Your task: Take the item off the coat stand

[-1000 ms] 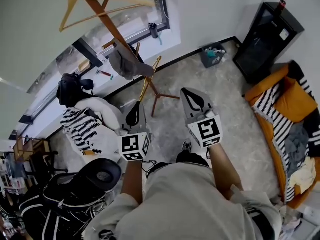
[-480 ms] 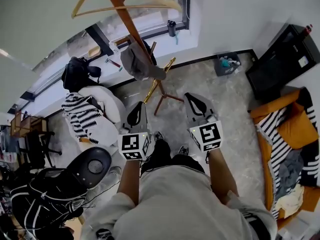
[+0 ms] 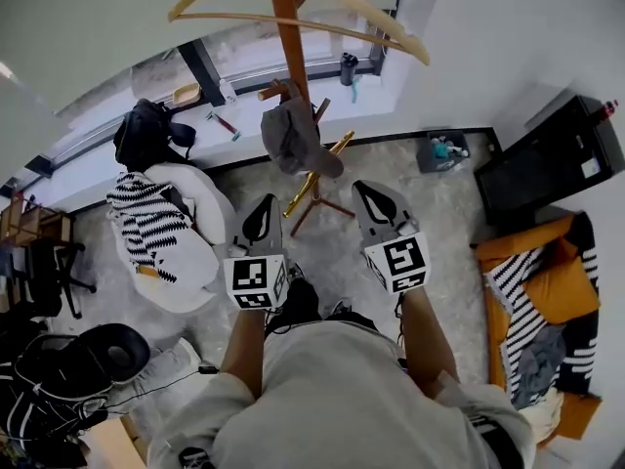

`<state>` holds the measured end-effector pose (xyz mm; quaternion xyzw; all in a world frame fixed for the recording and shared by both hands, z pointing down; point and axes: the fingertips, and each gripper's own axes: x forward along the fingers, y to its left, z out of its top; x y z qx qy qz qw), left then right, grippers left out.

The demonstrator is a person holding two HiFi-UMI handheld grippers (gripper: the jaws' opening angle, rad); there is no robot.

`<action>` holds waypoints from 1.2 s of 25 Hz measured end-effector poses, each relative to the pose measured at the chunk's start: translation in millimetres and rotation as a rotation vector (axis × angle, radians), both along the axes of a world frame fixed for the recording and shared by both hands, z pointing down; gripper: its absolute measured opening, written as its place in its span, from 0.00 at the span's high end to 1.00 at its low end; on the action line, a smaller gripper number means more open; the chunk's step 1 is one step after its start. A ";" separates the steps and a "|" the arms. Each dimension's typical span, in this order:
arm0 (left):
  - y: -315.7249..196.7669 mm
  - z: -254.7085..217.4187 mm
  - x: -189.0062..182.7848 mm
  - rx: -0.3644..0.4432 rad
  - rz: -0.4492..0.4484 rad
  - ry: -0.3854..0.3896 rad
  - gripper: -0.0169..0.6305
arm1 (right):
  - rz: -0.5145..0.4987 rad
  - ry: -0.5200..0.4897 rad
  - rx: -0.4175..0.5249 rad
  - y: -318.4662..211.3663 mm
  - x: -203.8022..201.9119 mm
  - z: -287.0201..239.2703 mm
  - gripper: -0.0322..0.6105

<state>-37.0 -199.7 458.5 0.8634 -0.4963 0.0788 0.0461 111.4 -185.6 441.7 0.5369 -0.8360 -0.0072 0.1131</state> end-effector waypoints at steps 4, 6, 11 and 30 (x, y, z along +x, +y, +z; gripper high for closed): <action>-20.2 -1.4 -20.9 0.002 -0.022 0.007 0.96 | -0.042 0.017 -0.004 -28.1 -26.5 -2.3 0.94; -30.1 -1.0 -30.1 0.004 -0.032 0.013 0.96 | -0.043 0.018 0.000 -40.5 -33.7 -4.0 0.94; -54.6 6.6 -51.5 -0.020 -0.063 0.030 0.96 | -0.067 0.052 -0.029 -65.9 -49.0 -1.1 0.94; -106.1 20.1 -75.3 -0.055 -0.077 0.064 0.96 | -0.066 0.140 -0.185 -135.1 -73.8 30.0 0.68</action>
